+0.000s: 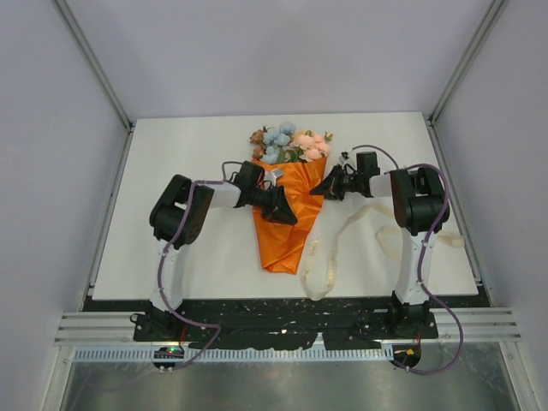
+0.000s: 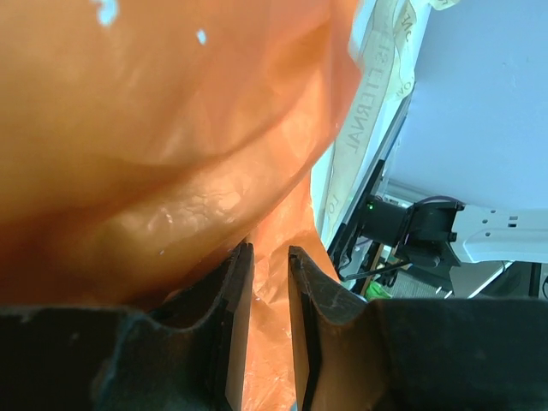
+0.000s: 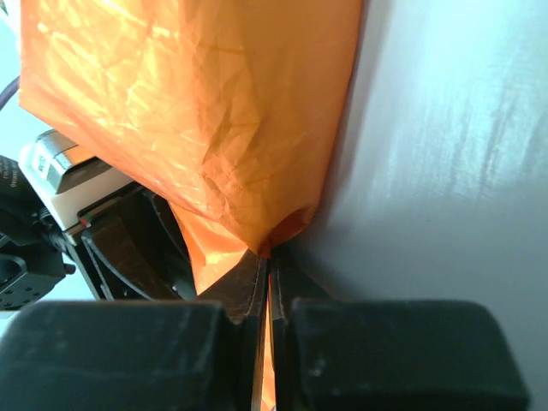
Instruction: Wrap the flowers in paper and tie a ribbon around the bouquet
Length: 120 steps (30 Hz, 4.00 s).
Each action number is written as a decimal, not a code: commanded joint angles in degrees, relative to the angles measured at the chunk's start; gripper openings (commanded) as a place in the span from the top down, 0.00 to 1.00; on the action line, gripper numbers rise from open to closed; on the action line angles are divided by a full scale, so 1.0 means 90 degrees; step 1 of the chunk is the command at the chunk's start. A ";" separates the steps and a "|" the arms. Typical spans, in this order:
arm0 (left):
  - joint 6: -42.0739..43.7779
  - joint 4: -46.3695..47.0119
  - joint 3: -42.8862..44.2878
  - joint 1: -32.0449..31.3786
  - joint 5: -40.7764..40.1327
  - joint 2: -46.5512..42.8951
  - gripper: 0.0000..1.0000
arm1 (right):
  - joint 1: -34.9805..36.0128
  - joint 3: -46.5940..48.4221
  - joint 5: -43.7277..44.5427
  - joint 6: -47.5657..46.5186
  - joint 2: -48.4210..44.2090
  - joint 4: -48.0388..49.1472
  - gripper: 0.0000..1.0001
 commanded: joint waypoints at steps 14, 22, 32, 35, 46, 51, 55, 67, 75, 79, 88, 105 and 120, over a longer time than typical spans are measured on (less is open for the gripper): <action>0.6363 -0.2051 -0.0202 -0.1426 -0.1078 -0.2905 0.37 | 0.0120 0.0085 0.0477 0.0013 -0.0373 -0.0458 0.95; 0.9240 -0.2514 -0.1471 -0.3584 -0.2170 -0.3678 0.38 | 0.0110 0.0182 0.0419 -0.0046 -0.0216 -0.0634 0.95; 0.9222 -0.1733 -0.1687 -0.4583 -0.4269 -0.2907 0.47 | 0.0110 -0.0013 0.0282 0.0530 -0.0607 -0.0722 0.95; 0.9085 -0.1537 -0.1746 -0.4709 -0.4584 -0.2829 0.53 | 0.0110 -0.0081 0.0204 0.0822 -0.0675 -0.0644 0.95; 0.8939 -0.2804 -0.2497 -0.4876 -0.4145 -0.4282 1.00 | 0.0061 -0.0159 -0.0206 0.2101 -0.0861 -0.0136 0.95; 0.9210 -0.3897 -0.2683 -0.4827 -0.4174 -0.4800 1.00 | -0.0055 -0.0257 -0.0343 0.2512 -0.0939 -0.0039 0.95; 0.9640 -0.4718 -0.2927 -0.4681 -0.4379 -0.4986 1.00 | -0.0143 -0.0462 -0.0480 0.2971 -0.0929 0.0254 0.94; 1.0588 -0.6076 -0.3124 -0.3189 -0.4859 -0.4763 1.00 | -0.0378 -0.0414 -0.0724 0.3040 -0.0900 0.0098 0.95; 1.0355 -0.6682 -0.1797 -0.1334 -0.5268 -0.3328 1.00 | -0.0427 0.0260 -0.0802 0.1489 -0.0617 -0.1794 0.95; 0.9858 -0.7082 -0.0675 -0.0376 -0.5200 -0.2508 1.00 | -0.0476 0.0494 -0.0900 0.0893 -0.0520 -0.2545 0.95; 0.8488 -0.7844 0.1408 0.0915 -0.4888 -0.1188 1.00 | -0.0622 0.0915 -0.0900 -0.0144 -0.0266 -0.3730 0.95; 0.4293 -0.3630 0.0764 0.0899 -0.0444 -0.3035 0.48 | -0.0583 0.1413 -0.0324 -0.0612 0.0066 -0.3408 0.94; 0.2199 -0.2074 0.0852 -0.1028 -0.0991 -0.0544 0.70 | -0.0495 0.1131 -0.0324 -0.1158 -0.0293 -0.3417 0.31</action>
